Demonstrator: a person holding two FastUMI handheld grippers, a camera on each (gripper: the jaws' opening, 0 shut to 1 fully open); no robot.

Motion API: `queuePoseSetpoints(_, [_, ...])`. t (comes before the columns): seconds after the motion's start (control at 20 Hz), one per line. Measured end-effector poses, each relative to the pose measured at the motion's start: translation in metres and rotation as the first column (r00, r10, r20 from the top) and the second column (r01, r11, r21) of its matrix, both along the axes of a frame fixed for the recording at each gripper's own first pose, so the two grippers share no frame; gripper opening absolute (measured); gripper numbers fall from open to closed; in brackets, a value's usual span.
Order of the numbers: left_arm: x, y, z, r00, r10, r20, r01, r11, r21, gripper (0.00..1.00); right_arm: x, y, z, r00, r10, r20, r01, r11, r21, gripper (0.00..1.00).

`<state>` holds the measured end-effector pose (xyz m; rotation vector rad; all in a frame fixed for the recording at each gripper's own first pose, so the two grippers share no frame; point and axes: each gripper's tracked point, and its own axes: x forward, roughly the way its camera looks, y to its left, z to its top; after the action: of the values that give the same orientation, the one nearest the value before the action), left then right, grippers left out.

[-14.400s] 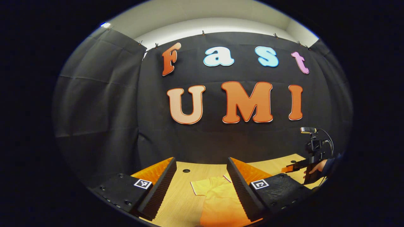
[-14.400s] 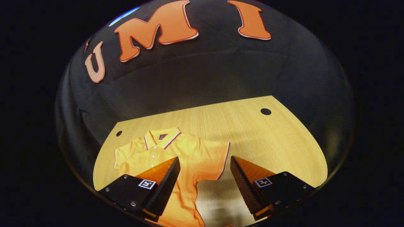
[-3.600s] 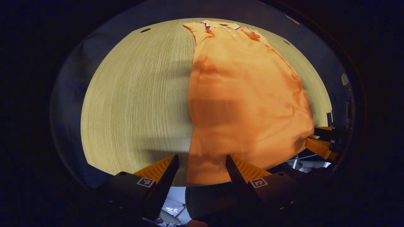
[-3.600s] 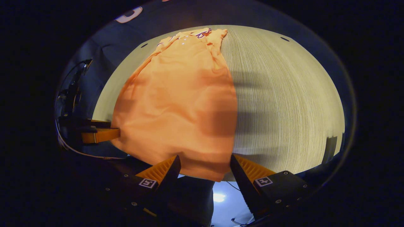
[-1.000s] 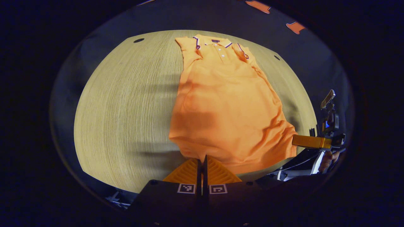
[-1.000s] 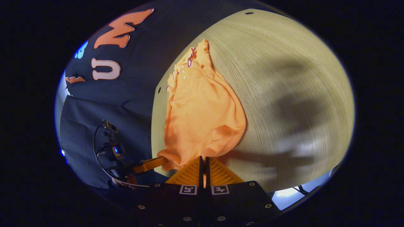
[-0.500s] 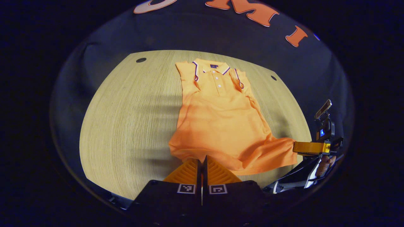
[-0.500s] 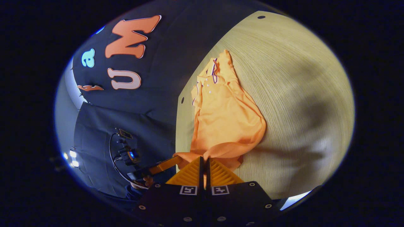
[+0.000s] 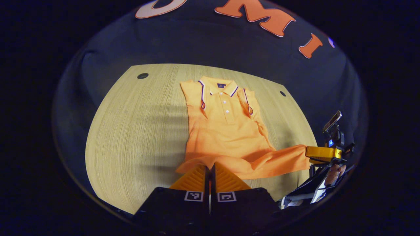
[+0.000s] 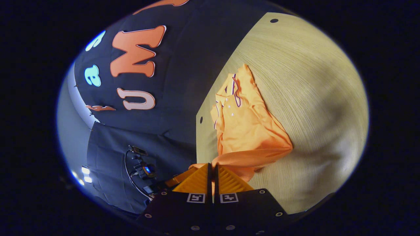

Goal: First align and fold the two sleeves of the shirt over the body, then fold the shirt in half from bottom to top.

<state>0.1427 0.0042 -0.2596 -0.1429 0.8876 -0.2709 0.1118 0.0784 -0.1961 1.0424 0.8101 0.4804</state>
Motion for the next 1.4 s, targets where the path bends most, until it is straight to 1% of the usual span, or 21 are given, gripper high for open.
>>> queuePoseSetpoints(0.15, [0.035,0.003,0.013,0.999,-0.015,0.033,0.015,1.0,0.0,0.02,0.026,-0.004,0.014,0.999,-0.027,0.025,0.027,1.0,-0.006,0.02])
queuePoseSetpoints(0.3, [0.069,0.006,0.021,0.998,-0.037,0.05,0.037,0.999,0.005,0.01,0.065,-0.011,0.026,0.997,-0.075,0.027,0.075,0.997,-0.001,0.02])
queuePoseSetpoints(0.55, [0.124,0.005,0.026,0.997,-0.06,0.052,0.062,0.998,-0.03,0.01,0.124,-0.013,0.026,0.991,-0.134,0.026,0.135,0.991,-0.016,0.02])
queuePoseSetpoints(0.8, [0.18,0.008,0.025,0.996,-0.069,0.053,0.071,0.996,-0.05,0.01,0.173,-0.015,0.017,0.986,-0.169,-0.001,0.169,0.984,-0.049,0.02])
queuePoseSetpoints(0.9, [0.2,0.013,0.023,0.996,-0.074,0.058,0.077,0.996,-0.04,0.01,0.195,-0.016,0.014,0.984,-0.177,-0.006,0.176,0.982,-0.061,0.02])
queuePoseSetpoints(0.95, [0.213,0.014,0.02,0.995,-0.075,0.059,0.077,0.996,-0.035,0.01,0.206,-0.017,0.011,0.984,-0.18,-0.006,0.179,0.981,-0.071,0.02])
queuePoseSetpoints(1.15, [0.255,0.01,0.001,0.997,-0.075,0.021,0.076,0.995,-0.067,0.01,0.245,-0.024,-0.008,0.982,-0.186,-0.029,0.181,0.974,-0.134,0.02])
queuePoseSetpoints(1.3, [0.285,0.012,-0.013,0.997,-0.076,0.027,0.077,0.995,-0.055,0.01,0.274,-0.031,-0.015,0.975,-0.216,-0.043,0.208,0.968,-0.141,0.02])
queuePoseSetpoints(1.4, [0.298,0.015,-0.018,0.998,-0.061,0.032,0.063,0.995,-0.075,0.01,0.292,-0.034,-0.02,0.972,-0.23,-0.048,0.221,0.964,-0.146,0.02])
